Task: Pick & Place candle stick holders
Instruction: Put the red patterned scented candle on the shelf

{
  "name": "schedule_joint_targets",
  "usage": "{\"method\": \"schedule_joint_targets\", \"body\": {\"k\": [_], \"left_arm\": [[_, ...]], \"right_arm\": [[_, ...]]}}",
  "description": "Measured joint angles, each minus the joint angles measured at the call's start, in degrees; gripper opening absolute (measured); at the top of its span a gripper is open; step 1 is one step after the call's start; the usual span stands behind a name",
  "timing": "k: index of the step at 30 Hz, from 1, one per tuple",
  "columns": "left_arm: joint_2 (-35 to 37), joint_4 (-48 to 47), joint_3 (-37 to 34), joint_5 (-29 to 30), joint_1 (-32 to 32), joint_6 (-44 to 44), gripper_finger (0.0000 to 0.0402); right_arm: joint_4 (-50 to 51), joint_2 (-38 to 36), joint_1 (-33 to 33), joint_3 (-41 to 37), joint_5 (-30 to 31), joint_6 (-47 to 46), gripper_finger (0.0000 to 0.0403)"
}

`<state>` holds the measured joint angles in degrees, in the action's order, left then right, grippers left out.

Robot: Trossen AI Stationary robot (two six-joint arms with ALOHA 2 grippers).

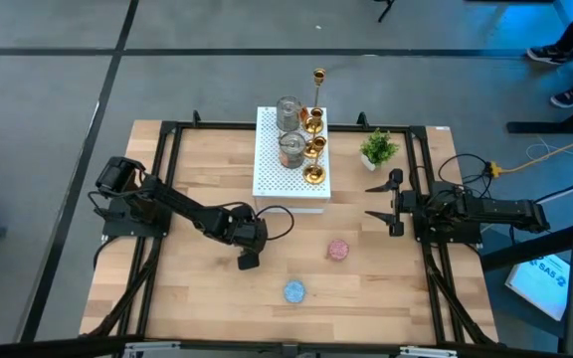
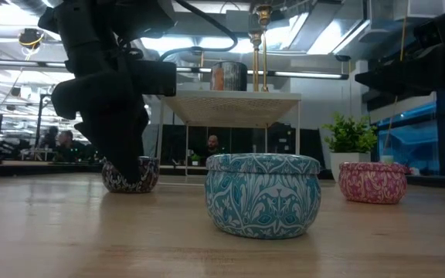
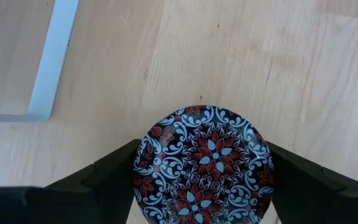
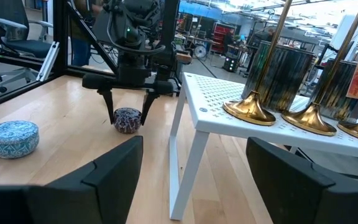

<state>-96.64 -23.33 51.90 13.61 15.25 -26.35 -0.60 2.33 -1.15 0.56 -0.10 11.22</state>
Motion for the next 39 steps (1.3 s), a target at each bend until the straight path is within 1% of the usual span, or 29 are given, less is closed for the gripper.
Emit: {"method": "schedule_joint_targets", "body": {"k": [5, 13, 20, 27, 34, 39], "left_arm": [[0.3, -0.1, 0.0, 0.0, 0.0, 0.2, 0.0287], [2.0, -0.4, 0.1, 0.0, 0.0, 0.9, 0.0287], [2.8, -0.6, 2.0, -1.3, 0.4, 2.7, 0.0287], [5.0, -1.3, 4.7, -1.3, 1.7, 5.1, 0.0287], [8.1, -4.3, 7.1, -1.3, 1.7, 6.7, 0.0287], [11.4, -8.2, 8.6, -1.3, 1.7, 8.1, 0.0287]], "right_arm": [[0.0, 0.0, 0.0, 0.0, 0.0, 0.0, 0.0291], [0.0, 0.0, 0.0, 0.0, 0.0, 0.0, 0.0291], [0.0, 0.0, 0.0, 0.0, 0.0, 0.0, 0.0291], [0.0, 0.0, 0.0, 0.0, 0.0, 0.0, 0.0291], [0.0, 0.0, 0.0, 0.0, 0.0, 0.0, 0.0291], [0.0, 0.0, 0.0, 0.0, 0.0, 0.0, 0.0291]]}}
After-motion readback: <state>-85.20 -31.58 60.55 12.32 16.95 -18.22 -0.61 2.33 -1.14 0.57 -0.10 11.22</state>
